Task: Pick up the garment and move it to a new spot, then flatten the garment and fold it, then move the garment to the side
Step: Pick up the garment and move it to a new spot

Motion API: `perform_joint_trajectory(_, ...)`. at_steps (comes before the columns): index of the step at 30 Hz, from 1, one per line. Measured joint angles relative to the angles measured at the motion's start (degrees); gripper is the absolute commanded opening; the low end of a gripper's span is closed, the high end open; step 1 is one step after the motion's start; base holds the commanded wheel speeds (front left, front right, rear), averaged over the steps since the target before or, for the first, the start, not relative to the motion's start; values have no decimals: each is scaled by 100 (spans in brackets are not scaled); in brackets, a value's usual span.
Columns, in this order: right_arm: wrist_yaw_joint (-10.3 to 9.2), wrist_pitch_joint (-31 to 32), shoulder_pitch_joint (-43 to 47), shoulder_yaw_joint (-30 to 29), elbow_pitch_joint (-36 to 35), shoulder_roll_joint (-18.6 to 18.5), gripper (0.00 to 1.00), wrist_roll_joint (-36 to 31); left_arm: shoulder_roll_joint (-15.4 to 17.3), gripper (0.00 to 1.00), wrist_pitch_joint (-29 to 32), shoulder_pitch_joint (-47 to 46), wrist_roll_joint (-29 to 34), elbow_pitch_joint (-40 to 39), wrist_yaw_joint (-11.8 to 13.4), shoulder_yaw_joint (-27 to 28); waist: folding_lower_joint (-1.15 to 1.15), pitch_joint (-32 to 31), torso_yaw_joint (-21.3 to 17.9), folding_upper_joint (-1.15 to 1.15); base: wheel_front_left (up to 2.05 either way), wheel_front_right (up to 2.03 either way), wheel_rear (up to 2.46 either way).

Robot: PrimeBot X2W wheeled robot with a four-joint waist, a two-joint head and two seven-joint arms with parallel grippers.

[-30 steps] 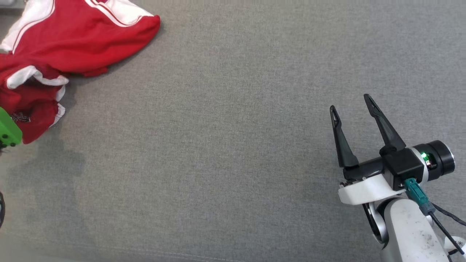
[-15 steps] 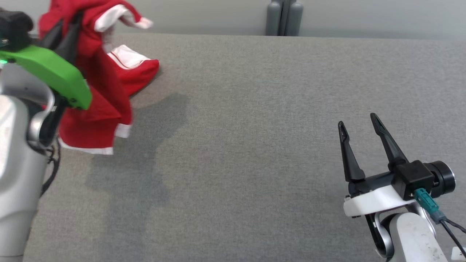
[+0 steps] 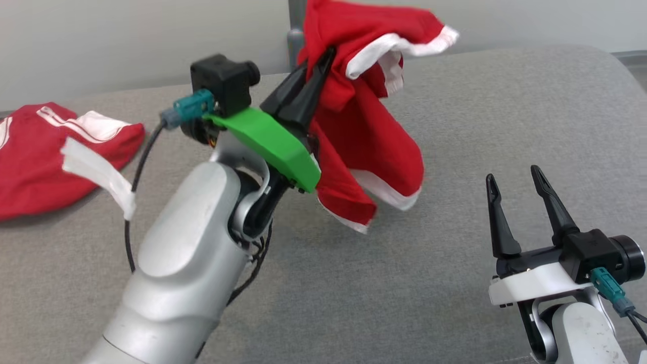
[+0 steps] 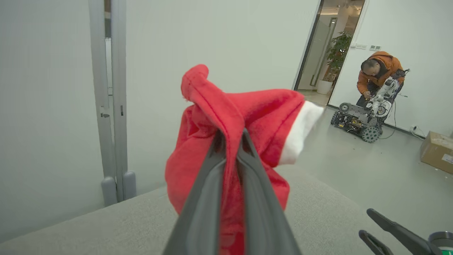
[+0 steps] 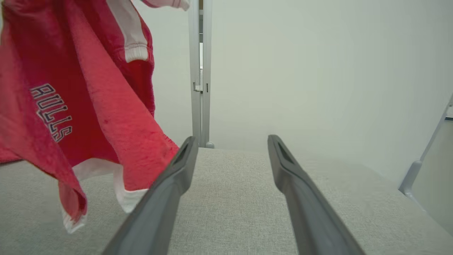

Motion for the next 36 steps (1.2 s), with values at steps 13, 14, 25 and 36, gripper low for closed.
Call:
perform_joint_trajectory(13, 0, 0, -102, 25, -44, 1, 100, 22, -231, 0, -1497, 820, -584, 2833, 430, 10, 0, 466, -610, 0, 0, 0, 0)
perform_joint_trajectory(14, 0, 0, -113, 21, -43, 0, 100, 20, -230, 0, -1516, 815, -582, 2932, 448, 37, 0, 504, -616, 0, 0, 0, 0)
perform_joint_trajectory(25, 0, 0, -187, 85, 35, 2, 100, -1, -230, 100, -1567, 697, 71, 3230, 271, 69, 0, 539, -312, 0, 0, 0, 0)
perform_joint_trajectory(36, 0, 0, -100, 9, 130, 3, 100, -52, -16, 100, -1583, 1146, 817, 2325, 146, 560, 0, 216, 24, 0, 0, 0, 0)
